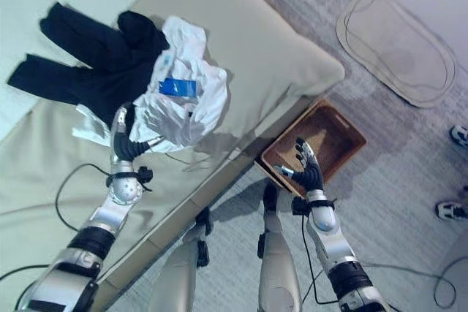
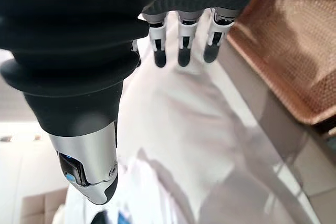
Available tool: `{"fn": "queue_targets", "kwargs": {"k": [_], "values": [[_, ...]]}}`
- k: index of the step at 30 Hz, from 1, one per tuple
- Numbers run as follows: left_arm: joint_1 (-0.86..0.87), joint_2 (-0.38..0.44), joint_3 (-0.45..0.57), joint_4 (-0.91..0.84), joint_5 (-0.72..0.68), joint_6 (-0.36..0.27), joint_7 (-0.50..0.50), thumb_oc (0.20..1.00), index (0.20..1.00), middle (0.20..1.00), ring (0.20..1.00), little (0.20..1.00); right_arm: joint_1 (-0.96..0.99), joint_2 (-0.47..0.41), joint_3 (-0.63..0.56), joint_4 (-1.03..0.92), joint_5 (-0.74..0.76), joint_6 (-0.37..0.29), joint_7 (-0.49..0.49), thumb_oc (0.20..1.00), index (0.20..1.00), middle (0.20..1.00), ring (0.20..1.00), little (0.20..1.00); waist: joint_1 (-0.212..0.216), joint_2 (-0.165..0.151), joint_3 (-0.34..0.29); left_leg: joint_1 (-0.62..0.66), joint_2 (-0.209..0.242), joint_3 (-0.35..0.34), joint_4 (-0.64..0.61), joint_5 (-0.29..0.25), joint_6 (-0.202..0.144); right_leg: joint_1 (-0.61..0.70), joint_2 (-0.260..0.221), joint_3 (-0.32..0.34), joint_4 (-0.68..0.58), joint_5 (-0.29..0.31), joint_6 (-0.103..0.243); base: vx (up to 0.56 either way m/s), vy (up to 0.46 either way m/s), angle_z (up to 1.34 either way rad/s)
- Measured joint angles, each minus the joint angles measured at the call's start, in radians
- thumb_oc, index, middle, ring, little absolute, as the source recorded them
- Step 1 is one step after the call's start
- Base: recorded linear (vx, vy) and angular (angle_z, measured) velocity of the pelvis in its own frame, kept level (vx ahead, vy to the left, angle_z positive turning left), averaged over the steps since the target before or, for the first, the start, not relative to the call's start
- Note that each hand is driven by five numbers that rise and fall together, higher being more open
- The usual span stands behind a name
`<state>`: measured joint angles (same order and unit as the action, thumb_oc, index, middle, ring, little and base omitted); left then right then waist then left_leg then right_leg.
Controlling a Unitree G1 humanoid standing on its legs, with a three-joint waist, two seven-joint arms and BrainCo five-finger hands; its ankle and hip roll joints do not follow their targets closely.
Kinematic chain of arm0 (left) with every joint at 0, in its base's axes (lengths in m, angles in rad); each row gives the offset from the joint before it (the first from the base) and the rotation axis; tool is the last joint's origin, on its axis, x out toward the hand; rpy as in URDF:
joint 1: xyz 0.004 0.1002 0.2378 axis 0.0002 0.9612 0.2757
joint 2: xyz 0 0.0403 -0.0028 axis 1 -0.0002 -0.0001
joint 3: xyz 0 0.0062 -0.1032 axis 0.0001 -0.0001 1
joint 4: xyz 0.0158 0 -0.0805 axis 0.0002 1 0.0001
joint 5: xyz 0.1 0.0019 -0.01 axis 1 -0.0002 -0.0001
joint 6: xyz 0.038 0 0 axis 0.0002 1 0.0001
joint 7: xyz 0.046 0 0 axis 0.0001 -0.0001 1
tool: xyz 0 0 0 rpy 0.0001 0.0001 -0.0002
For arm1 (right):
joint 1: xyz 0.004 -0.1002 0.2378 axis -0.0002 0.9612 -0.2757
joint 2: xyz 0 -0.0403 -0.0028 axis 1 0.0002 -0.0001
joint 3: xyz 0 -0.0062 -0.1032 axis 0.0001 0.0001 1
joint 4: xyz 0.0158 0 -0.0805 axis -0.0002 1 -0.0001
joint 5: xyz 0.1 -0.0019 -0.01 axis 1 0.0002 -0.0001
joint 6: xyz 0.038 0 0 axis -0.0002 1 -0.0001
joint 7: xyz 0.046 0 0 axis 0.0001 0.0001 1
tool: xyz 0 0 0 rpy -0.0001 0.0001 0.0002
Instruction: Pick up clothes into the bucket
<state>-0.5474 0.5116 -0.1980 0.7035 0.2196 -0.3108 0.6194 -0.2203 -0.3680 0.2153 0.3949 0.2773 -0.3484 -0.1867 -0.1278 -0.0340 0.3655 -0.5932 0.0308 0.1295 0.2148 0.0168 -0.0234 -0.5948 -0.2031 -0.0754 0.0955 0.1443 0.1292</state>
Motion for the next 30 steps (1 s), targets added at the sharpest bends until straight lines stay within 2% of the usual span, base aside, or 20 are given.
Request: {"fn": "queue_targets", "kwargs": {"k": [3,6,9,14,20,22,23,30], "values": [[-0.073,0.047,-0.024,0.028,0.039,0.021,0.019,1.0,1.0,1.0,1.0,1.0,-0.013,-0.016,-0.003,0.003,0.0,-0.001,-0.005,1.0,1.0,1.0,1.0,1.0,-0.022,-0.001,0.015,-0.047,0.0,-0.003,0.034,-0.004,0.005,-0.049,-0.009,0.001,0.045,-0.014,-0.001,-0.05,0.008,0.06],[-0.138,0.099,-0.058,0.035,0.084,0.06,0.04,1.0,1.0,1.0,1.0,1.0,-0.062,-0.029,-0.008,0.003,0.0,-0.011,-0.019,1.0,1.0,1.0,1.0,1.0,-0.027,-0.002,0.02,-0.132,0.001,-0.004,0.079,-0.018,0.001,-0.145,-0.014,0.011,0.106,-0.038,-0.004,-0.04,-0.005,0.0],[-0.173,0.098,-0.075,0.063,0.111,0.092,0.056,1.0,1.0,1.0,1.0,1.0,-0.083,-0.035,-0.009,0.004,0.0,-0.013,-0.026,1.0,1.0,1.0,1.0,1.0,-0.033,-0.003,0.031,-0.185,0.006,-0.012,0.122,-0.023,0.0,-0.197,-0.011,0.013,0.15,-0.044,-0.008,-0.02,-0.013,0.0],[-0.205,0.099,-0.101,0.109,0.195,0.148,0.058,1.0,1.0,1.0,1.0,1.0,-0.098,-0.036,-0.017,0.003,0.0,-0.02,-0.035,1.0,1.0,1.0,1.0,1.0,-0.048,-0.004,0.038,-0.258,0.012,-0.028,0.205,-0.05,-0.003,-0.279,-0.014,0.015,0.265,-0.092,-0.018,0.0,-0.016,0.04],[-0.215,0.099,-0.099,0.108,0.197,0.143,0.026,1.0,1.0,1.0,1.0,1.0,-0.095,-0.036,-0.038,0.0,0.001,-0.023,-0.028,1.0,1.0,1.0,1.0,1.0,-0.048,-0.005,0.038,-0.292,0.016,-0.036,0.249,-0.064,-0.004,-0.322,-0.015,0.018,0.329,-0.125,-0.031,0.0,0.0,0.0],[-0.212,0.099,-0.104,0.108,0.197,0.129,0.009,0.787,0.787,0.787,0.787,0.787,-0.095,-0.036,-0.056,0.001,0.001,-0.023,-0.021,1.0,1.0,1.0,1.0,1.0,-0.048,-0.005,0.038,-0.298,0.016,-0.037,0.247,-0.064,-0.004,-0.329,-0.014,0.019,0.328,-0.125,-0.031,0.0,0.0,0.0],[-0.213,0.1,-0.116,0.109,0.198,0.125,-0.006,0.213,0.213,0.213,0.213,0.213,-0.092,-0.037,-0.061,0.001,0.001,-0.024,-0.016,1.0,1.0,1.0,1.0,1.0,-0.048,-0.005,0.031,-0.303,0.015,-0.037,0.248,-0.067,-0.008,-0.336,-0.014,0.021,0.329,-0.127,-0.031,0.0,0.0,0.0],[-0.239,0.106,-0.127,0.119,0.199,0.118,-0.038,0.2,0.2,0.2,0.2,0.2,-0.09,-0.036,-0.062,0.001,0.001,-0.032,0.006,1.0,1.0,1.0,1.0,1.0,-0.047,-0.005,0.0,-0.331,0.014,-0.034,0.26,-0.068,-0.008,-0.364,-0.013,0.025,0.342,-0.123,-0.026,0.0,0.0,0.0]]}}
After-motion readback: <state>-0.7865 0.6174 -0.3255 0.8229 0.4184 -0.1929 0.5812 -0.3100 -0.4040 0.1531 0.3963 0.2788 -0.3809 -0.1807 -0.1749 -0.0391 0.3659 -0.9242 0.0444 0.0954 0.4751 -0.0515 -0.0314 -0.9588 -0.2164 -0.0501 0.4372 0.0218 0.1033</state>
